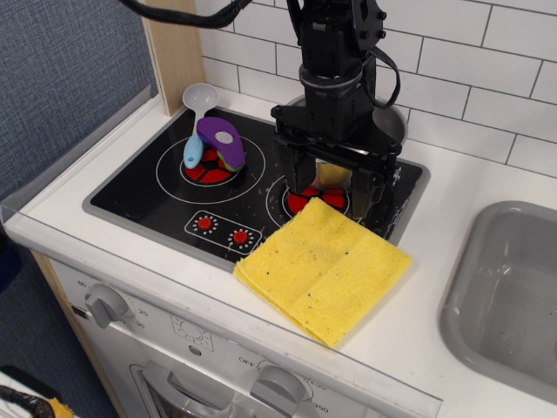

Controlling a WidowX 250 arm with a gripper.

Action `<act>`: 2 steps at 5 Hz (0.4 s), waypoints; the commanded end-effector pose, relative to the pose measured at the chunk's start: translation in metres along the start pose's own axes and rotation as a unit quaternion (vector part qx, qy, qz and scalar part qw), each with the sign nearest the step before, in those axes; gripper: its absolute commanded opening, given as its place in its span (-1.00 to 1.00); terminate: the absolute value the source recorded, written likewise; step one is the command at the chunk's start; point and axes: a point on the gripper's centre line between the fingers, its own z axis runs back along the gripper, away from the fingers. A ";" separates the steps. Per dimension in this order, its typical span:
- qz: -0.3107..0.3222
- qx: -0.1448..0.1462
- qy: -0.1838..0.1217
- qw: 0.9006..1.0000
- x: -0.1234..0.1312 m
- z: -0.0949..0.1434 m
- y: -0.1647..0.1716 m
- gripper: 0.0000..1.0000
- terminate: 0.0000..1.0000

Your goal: Move the silver bowl to front left corner of stove

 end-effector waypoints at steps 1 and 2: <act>0.000 0.000 0.000 1.000 0.000 0.000 0.000 1.00 -1.00; 0.036 0.004 -0.005 0.999 0.014 0.004 0.029 1.00 -1.00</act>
